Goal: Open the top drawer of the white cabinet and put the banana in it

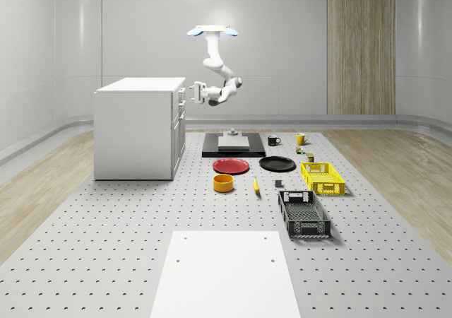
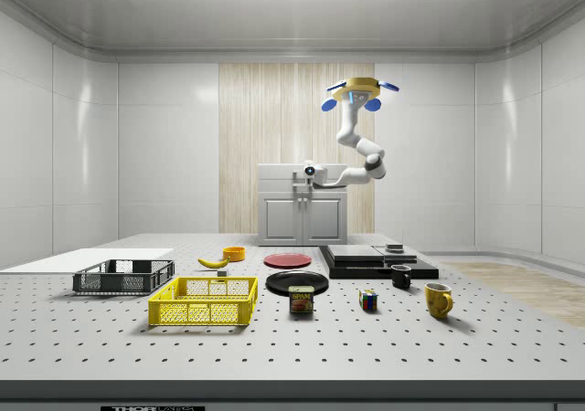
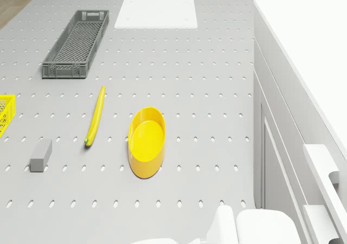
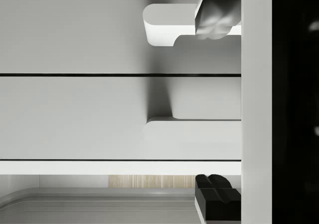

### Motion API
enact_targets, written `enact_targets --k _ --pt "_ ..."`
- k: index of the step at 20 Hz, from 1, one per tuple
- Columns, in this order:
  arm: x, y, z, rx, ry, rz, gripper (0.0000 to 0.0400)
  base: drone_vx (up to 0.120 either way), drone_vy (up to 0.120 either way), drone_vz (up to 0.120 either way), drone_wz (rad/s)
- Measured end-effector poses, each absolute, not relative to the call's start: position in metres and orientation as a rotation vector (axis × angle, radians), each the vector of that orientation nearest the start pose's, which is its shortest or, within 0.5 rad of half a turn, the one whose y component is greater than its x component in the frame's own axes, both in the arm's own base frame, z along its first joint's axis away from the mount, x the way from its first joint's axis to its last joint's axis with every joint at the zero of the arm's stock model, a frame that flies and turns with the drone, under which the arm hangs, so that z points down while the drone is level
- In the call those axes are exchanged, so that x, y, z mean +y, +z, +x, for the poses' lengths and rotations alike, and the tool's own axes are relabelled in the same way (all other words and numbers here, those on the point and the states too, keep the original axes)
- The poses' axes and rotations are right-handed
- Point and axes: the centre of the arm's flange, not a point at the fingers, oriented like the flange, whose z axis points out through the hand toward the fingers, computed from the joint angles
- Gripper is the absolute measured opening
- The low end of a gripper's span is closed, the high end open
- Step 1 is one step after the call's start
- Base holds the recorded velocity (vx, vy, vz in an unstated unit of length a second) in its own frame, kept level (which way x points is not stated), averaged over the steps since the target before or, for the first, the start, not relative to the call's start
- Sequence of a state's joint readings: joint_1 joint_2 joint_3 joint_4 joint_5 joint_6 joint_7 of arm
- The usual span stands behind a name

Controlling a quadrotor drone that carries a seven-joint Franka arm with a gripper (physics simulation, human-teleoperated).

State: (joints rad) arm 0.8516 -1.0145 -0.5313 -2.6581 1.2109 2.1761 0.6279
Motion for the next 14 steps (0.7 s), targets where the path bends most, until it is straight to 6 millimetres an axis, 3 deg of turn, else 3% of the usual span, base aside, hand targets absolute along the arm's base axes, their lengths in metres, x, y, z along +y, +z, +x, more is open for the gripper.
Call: enact_targets --k 14 --pt "0.128 0.57 0.335 0.611 0.613 -1.483 0.04 0.0 0.0 0.0 0.0"
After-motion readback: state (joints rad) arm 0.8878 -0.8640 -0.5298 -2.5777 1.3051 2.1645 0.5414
